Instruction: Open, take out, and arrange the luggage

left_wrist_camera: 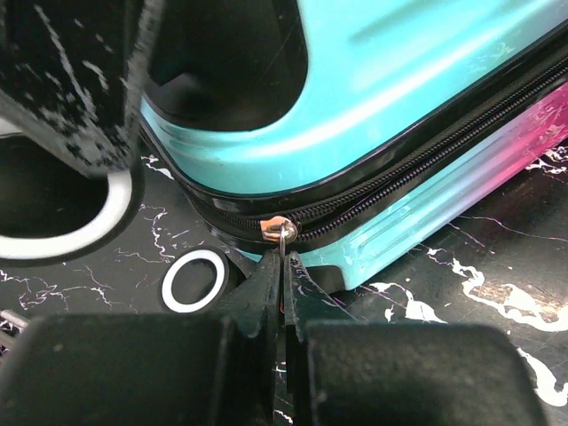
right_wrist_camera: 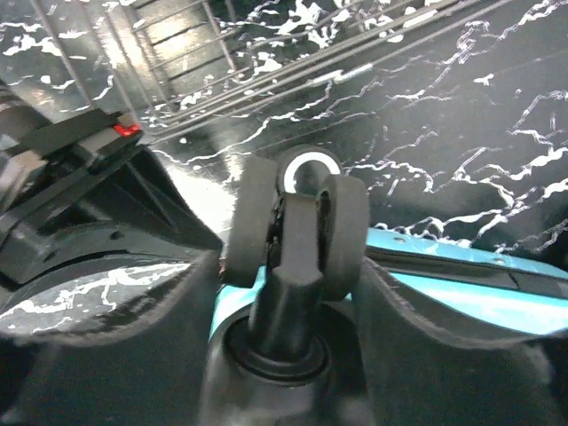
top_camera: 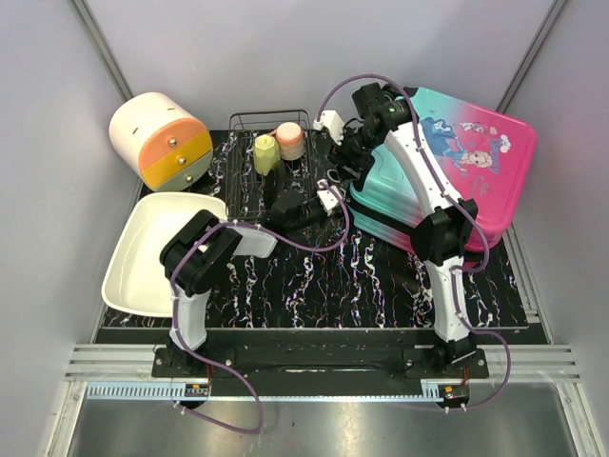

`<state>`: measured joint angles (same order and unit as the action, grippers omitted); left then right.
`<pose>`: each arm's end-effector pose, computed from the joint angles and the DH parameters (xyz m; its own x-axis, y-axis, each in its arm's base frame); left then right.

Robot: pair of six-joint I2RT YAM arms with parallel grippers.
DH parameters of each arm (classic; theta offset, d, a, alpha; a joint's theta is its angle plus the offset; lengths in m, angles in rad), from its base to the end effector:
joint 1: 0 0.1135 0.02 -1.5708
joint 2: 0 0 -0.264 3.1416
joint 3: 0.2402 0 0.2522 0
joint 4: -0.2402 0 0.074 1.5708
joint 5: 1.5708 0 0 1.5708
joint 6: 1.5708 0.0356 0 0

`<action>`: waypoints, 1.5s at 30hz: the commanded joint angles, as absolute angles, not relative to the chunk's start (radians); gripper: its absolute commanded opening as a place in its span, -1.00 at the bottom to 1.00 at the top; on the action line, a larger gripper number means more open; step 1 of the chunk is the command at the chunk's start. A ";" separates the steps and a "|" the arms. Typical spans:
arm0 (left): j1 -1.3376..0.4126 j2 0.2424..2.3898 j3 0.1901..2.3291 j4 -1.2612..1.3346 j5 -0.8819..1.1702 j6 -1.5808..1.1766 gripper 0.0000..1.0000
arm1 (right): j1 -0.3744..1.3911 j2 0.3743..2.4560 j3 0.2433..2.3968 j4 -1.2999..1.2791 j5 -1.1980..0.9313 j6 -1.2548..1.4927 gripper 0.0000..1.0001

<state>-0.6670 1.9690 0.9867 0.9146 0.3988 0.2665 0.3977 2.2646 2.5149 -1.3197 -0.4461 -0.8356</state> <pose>0.3174 -0.2675 0.1792 0.1790 0.1679 -0.9694 0.8576 0.4562 0.2374 0.4203 0.1932 0.3422 -0.1413 -0.7851 -0.6030 -0.9622 0.2521 -0.1027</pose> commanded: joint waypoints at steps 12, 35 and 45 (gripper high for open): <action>-0.678 1.865 0.933 1.223 0.445 0.278 -1.00 | 0.370 1.858 2.027 -1.384 -0.498 -1.000 -1.00; -0.649 1.945 1.130 1.094 0.324 0.089 -1.00 | 0.368 1.350 1.460 -1.473 -0.554 -1.180 -1.00; -0.595 2.043 1.298 1.029 0.293 0.063 -1.00 | 0.370 1.232 1.347 -1.572 -0.537 -1.199 -1.00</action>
<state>-0.6926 2.0594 1.1618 0.8173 0.4683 0.0483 0.3779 1.3464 1.3865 -1.1580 -0.5308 -1.2263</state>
